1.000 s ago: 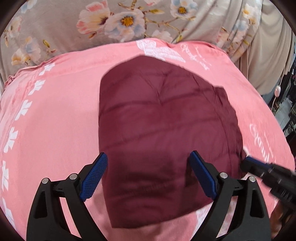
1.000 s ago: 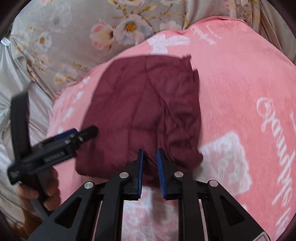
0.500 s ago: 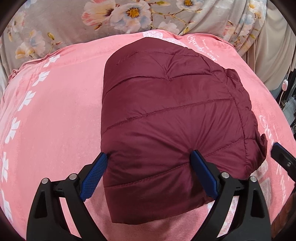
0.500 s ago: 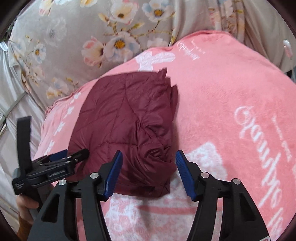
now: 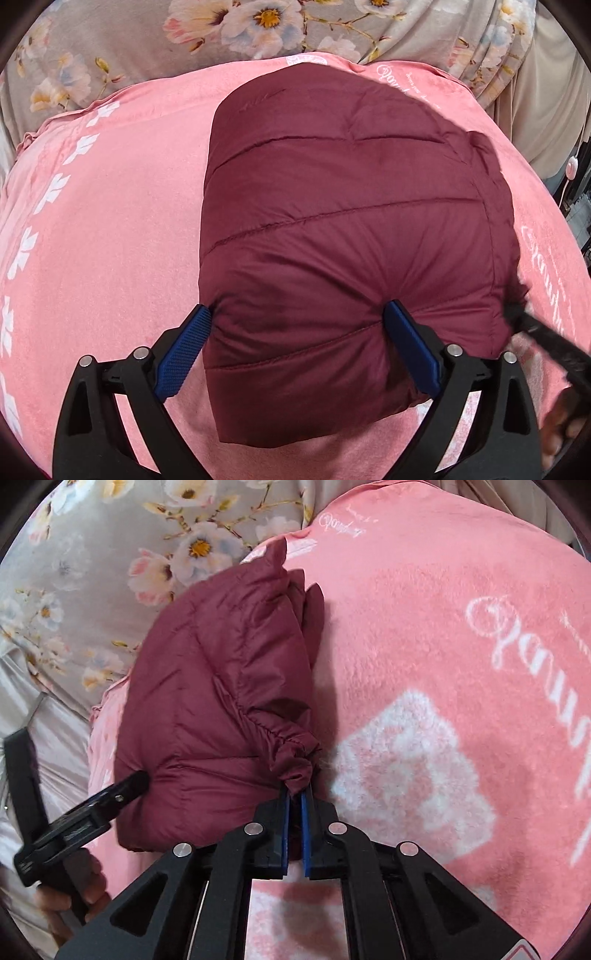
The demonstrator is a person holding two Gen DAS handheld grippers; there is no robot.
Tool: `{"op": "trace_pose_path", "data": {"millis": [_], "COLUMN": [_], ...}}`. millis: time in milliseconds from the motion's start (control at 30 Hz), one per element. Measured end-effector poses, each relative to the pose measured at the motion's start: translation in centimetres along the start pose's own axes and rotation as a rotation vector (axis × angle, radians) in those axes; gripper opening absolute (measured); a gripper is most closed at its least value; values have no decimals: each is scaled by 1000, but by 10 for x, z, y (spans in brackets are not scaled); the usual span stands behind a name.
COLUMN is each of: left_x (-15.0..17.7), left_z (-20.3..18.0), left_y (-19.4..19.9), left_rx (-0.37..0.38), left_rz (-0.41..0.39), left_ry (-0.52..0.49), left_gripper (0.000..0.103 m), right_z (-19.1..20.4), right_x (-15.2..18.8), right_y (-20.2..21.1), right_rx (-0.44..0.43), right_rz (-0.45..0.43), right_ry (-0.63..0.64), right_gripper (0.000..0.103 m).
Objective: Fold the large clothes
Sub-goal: 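Release the bundle with the right gripper and reposition both grippers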
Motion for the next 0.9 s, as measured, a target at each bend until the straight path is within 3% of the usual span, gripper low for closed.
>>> {"op": "trace_pose_path", "data": {"millis": [200, 300, 333, 433, 467, 600, 733, 900], "left_x": [2, 2, 1, -4, -8, -34, -57, -67], "left_z": [0, 0, 1, 12, 19, 49, 77, 83], "left_y": [-4, -5, -4, 3, 5, 5, -15, -45], "left_rx": [-12, -16, -12, 45, 73, 174, 198, 243], "left_rz": [1, 3, 7, 20, 21, 22, 41, 86], "left_ry": [-5, -3, -1, 60, 95, 249, 380, 417], "left_gripper": [95, 95, 95, 94, 94, 96, 96, 96], "right_z": [6, -2, -3, -1, -2, -4, -1, 5], "right_x": [-8, -14, -18, -34, -43, -73, -87, -86], "right_y": [-6, 8, 16, 39, 46, 40, 11, -25], "right_rx": [8, -31, -45, -48, -48, -95, -101, -135], "right_rz": [4, 31, 24, -49, -80, -103, -59, 29], "right_ry": [52, -24, -47, -78, -92, -159, -177, -183], "right_gripper": [2, 11, 18, 57, 64, 70, 70, 70]}}
Point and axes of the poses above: each gripper's, at about its wrist camera, not at the fingertips, and y roughly against the way its jaws point, z to its left, x to its underside, the point moved 3 cm from there along -y, roughly the way its jaws point, and after that the axes turned 8 degrees about -z, right-handed, at the moved point
